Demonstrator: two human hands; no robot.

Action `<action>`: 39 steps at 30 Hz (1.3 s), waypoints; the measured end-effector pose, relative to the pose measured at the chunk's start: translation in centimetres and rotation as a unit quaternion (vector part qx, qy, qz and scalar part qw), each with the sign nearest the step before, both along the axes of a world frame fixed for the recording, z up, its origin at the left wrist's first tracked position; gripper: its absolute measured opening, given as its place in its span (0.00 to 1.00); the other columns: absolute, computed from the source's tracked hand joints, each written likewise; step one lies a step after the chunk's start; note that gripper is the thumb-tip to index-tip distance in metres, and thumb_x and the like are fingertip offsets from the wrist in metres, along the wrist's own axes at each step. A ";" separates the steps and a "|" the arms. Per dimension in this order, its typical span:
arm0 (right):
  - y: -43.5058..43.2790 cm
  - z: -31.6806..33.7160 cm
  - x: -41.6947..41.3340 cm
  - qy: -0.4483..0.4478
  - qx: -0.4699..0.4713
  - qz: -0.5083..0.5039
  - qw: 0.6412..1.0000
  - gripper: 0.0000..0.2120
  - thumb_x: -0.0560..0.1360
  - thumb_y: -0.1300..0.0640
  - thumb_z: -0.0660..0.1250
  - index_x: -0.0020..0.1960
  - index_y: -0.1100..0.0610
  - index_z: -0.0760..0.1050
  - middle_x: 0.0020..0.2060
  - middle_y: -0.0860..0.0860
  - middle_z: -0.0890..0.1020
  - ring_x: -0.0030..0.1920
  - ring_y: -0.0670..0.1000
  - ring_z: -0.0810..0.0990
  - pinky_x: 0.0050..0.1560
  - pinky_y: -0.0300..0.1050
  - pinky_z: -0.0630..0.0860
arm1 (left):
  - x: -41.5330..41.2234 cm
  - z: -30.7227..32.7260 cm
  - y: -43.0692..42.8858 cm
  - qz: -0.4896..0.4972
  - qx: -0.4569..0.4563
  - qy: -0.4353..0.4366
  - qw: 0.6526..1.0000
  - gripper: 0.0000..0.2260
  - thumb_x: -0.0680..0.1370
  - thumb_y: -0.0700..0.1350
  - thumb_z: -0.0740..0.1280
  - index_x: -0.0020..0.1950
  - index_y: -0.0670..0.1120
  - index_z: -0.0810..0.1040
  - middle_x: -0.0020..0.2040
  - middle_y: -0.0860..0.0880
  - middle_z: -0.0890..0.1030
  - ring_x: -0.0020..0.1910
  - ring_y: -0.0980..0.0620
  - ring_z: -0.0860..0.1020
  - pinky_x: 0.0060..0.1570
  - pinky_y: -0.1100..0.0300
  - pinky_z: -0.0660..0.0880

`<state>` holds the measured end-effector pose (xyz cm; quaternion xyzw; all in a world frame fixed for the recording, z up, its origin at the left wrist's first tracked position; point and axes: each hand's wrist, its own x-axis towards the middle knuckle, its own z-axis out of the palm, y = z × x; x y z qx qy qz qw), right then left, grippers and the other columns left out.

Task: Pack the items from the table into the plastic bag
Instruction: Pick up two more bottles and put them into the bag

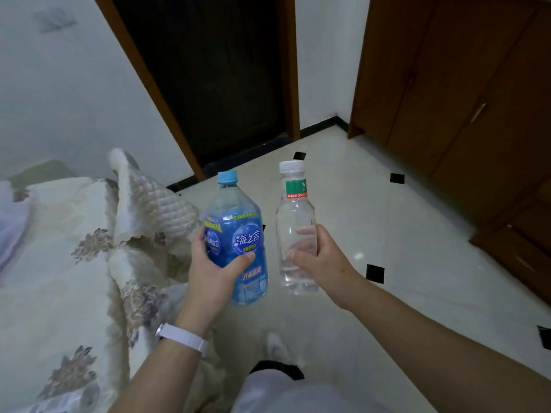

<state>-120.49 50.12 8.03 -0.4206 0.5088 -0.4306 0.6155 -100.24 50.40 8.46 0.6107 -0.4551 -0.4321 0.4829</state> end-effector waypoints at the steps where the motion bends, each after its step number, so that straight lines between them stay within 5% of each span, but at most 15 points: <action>1: -1.3 -0.2 0.0 0.005 0.005 -0.008 1.000 0.17 0.74 0.66 0.70 0.55 0.50 0.70 0.40 0.52 0.78 0.41 0.49 0.82 0.45 0.49 0.83 | -0.1 -0.3 -1.5 0.002 0.006 0.007 1.000 0.38 0.66 0.41 0.80 0.71 0.55 0.67 0.61 0.56 0.79 0.55 0.58 0.82 0.56 0.48 0.79; 6: -9.2 -0.8 -0.5 0.068 0.020 -0.025 0.997 0.18 0.73 0.59 0.73 0.59 0.50 0.70 0.43 0.52 0.79 0.44 0.57 0.84 0.49 0.61 0.82 | 0.4 -2.8 -11.3 -0.001 0.009 0.043 0.999 0.36 0.68 0.37 0.79 0.71 0.52 0.67 0.62 0.52 0.79 0.57 0.54 0.81 0.57 0.46 0.79; 10: -17.4 -0.4 -0.3 0.104 0.021 -0.048 0.993 0.16 0.73 0.60 0.73 0.57 0.50 0.71 0.49 0.61 0.78 0.51 0.63 0.82 0.49 0.56 0.83 | 0.7 -3.7 -20.5 -0.021 0.006 0.070 0.997 0.35 0.69 0.36 0.78 0.70 0.54 0.66 0.62 0.53 0.79 0.54 0.57 0.82 0.53 0.51 0.81; 16: -30.0 1.4 2.2 0.130 0.013 -0.080 0.988 0.15 0.74 0.56 0.72 0.58 0.49 0.72 0.51 0.59 0.81 0.45 0.54 0.85 0.45 0.45 0.83 | 3.6 -2.2 -32.4 -0.039 -0.003 0.072 0.997 0.35 0.69 0.36 0.78 0.67 0.57 0.65 0.60 0.58 0.77 0.52 0.63 0.81 0.46 0.63 0.80; 23: -41.4 1.5 6.2 0.108 0.019 -0.061 0.992 0.16 0.75 0.56 0.72 0.59 0.49 0.71 0.51 0.58 0.81 0.48 0.54 0.84 0.53 0.53 0.82 | 7.4 -0.7 -42.0 -0.006 -0.023 0.076 0.997 0.35 0.71 0.36 0.77 0.71 0.54 0.65 0.59 0.60 0.76 0.52 0.67 0.80 0.43 0.68 0.79; 31: -55.9 -1.8 11.8 0.078 0.017 0.053 0.995 0.16 0.73 0.60 0.73 0.55 0.49 0.72 0.45 0.56 0.80 0.50 0.60 0.84 0.55 0.61 0.80 | 12.4 -2.3 -52.7 0.093 -0.003 0.049 0.994 0.35 0.69 0.39 0.79 0.69 0.54 0.67 0.61 0.54 0.79 0.55 0.60 0.81 0.52 0.57 0.81; 35: -65.2 -2.2 14.7 0.067 -0.013 0.125 0.990 0.16 0.73 0.61 0.73 0.53 0.46 0.72 0.45 0.55 0.80 0.52 0.60 0.82 0.56 0.62 0.79 | 14.4 -1.8 -59.1 0.165 0.010 0.011 0.986 0.39 0.60 0.51 0.80 0.69 0.55 0.68 0.61 0.53 0.80 0.57 0.56 0.81 0.55 0.51 0.80; 39: -74.0 -1.8 16.4 0.045 -0.024 0.184 0.982 0.16 0.73 0.60 0.73 0.52 0.45 0.72 0.43 0.50 0.79 0.51 0.56 0.81 0.58 0.60 0.78 | 15.5 -0.6 -65.7 0.216 -0.001 -0.023 0.976 0.37 0.66 0.39 0.81 0.71 0.51 0.67 0.61 0.53 0.79 0.56 0.57 0.81 0.57 0.51 0.79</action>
